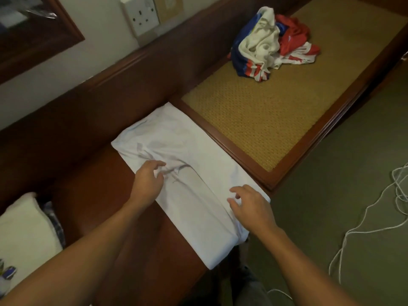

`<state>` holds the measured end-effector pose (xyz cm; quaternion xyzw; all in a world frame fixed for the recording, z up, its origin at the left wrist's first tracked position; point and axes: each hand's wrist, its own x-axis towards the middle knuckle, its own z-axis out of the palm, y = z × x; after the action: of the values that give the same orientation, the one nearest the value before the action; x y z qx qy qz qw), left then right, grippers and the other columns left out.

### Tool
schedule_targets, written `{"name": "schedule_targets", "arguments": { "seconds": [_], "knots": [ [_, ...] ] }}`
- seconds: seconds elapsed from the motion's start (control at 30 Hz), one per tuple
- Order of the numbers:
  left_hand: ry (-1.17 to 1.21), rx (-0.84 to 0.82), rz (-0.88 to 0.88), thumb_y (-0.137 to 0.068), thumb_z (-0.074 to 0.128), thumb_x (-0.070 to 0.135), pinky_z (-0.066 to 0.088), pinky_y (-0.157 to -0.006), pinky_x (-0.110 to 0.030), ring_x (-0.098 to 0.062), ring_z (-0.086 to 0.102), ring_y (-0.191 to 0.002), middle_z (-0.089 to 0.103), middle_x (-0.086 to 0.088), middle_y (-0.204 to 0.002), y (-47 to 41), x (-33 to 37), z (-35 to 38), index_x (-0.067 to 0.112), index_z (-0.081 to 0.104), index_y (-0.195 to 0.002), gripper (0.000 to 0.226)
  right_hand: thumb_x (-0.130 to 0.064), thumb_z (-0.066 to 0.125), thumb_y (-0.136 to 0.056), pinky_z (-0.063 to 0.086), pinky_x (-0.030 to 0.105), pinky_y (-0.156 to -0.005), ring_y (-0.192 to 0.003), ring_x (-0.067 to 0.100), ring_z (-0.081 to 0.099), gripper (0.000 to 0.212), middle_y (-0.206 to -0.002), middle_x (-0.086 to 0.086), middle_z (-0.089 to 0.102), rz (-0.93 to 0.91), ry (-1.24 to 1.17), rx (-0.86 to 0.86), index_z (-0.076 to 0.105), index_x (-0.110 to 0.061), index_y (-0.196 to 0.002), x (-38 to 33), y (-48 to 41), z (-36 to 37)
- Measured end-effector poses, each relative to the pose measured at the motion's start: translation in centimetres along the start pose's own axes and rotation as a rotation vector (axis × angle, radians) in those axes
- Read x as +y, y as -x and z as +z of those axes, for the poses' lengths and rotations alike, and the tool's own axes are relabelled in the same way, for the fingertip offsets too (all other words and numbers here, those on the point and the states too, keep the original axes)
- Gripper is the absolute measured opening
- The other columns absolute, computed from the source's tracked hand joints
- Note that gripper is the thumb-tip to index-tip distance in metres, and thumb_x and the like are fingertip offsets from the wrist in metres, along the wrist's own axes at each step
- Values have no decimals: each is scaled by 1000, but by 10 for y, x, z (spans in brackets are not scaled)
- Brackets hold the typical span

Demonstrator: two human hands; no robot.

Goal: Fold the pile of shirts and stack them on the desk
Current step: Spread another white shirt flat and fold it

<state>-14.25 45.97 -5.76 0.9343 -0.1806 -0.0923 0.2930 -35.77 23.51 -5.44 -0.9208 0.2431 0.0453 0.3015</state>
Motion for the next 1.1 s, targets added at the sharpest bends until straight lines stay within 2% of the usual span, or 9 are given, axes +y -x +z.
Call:
{"name": "schedule_targets", "arguments": {
  "seconds": [0.2,0.27,0.4,0.47,0.57,0.67,0.83,0.93,1.1],
  "knots": [
    [677,174,-806,-77,79,40,58,-92,-48,-36,69,-103,72,-14,-106,-33,-6,-3,12,68,-98,36,-33,60,-99,56,33,-79,-91,13,64,30,-110,-4,68,-145,-8,-49,67,-25,-127,-48,-74,-2],
    [807,170,-885,-82,80,45,59,-91,-50,-36,71,-97,73,-17,-102,-48,-2,-6,12,64,-82,36,-31,62,-97,54,33,-78,-89,15,64,27,-104,-5,68,-190,-5,-89,69,-26,-123,-64,-100,1],
    [955,227,-950,-82,81,47,55,-63,-33,-23,64,-77,67,-5,-94,-75,7,-11,12,59,-97,43,-26,64,-94,53,35,-81,-93,20,66,26,-102,-2,70,-283,30,-150,71,-24,-120,-88,-156,9],
    [925,211,-973,-84,81,40,52,-62,-31,-24,62,-78,66,-6,-96,-85,4,-9,11,59,-103,41,-25,62,-96,52,37,-86,-100,24,65,28,-111,2,69,-315,59,-184,70,-22,-123,-97,-182,10],
    [849,315,-899,-91,73,17,56,-93,-44,-29,64,-104,67,-3,-104,-96,-3,1,19,63,-95,11,-22,59,-97,51,44,-94,-112,31,60,33,-125,8,66,-415,152,-186,68,-19,-128,-105,-220,13],
    [746,466,-761,-99,63,18,45,-108,-36,-19,53,-126,58,3,-134,-93,-6,4,14,57,-139,41,-17,54,-94,52,41,-82,-103,33,61,27,-114,10,65,-461,318,-251,72,-17,-114,-106,-255,18],
    [370,455,-706,-98,66,33,46,-103,-35,-23,56,-108,49,-14,-135,-90,-38,4,10,52,-142,53,-20,57,-99,52,38,-87,-108,30,60,34,-126,12,61,-451,270,-110,65,-17,-132,-116,-303,13],
    [272,426,-702,-95,68,36,39,-106,-35,-31,46,-124,38,-14,-142,-96,-55,6,10,48,-143,59,-26,57,-101,51,40,-95,-117,28,57,43,-136,9,56,-460,299,-128,55,-20,-143,-127,-334,15],
    [-243,253,-707,-101,45,56,45,-98,-51,-34,42,-124,28,-1,-158,-66,-53,12,18,35,-154,66,-31,57,-99,50,39,-93,-107,25,58,31,-127,6,55,-588,384,-265,68,-21,-127,-135,-338,30]
  ]
}}
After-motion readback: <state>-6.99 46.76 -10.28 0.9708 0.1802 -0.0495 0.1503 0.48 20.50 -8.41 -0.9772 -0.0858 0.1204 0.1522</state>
